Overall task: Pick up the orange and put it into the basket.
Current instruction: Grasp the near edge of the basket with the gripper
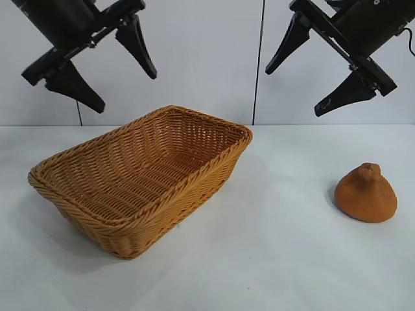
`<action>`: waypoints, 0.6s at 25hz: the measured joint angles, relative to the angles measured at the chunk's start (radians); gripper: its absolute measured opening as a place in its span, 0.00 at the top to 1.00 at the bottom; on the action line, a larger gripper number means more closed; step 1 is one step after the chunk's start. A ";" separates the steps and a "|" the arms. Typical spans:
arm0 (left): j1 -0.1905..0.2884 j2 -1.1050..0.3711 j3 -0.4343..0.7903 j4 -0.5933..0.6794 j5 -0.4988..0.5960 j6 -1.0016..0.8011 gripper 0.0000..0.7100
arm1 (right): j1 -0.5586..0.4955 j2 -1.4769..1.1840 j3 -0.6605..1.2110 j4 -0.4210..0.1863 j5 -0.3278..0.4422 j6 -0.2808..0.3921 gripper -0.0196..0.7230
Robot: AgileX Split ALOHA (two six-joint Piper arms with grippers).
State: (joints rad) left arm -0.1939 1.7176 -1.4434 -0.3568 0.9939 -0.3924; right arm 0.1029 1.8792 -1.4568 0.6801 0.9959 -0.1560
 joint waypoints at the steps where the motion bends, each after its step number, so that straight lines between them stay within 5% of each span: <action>1: 0.000 -0.029 0.038 0.018 -0.010 -0.051 0.17 | 0.000 0.000 0.000 0.000 0.000 0.000 0.12; 10: -0.001 -0.165 0.411 0.033 -0.198 -0.380 0.17 | 0.000 0.000 0.000 0.000 0.003 0.000 0.12; 15: -0.051 -0.165 0.521 0.004 -0.356 -0.449 0.17 | 0.000 0.000 0.000 0.000 0.003 0.000 0.12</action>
State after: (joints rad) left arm -0.2454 1.5528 -0.9222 -0.3530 0.6377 -0.8409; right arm 0.1029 1.8792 -1.4568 0.6801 0.9987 -0.1561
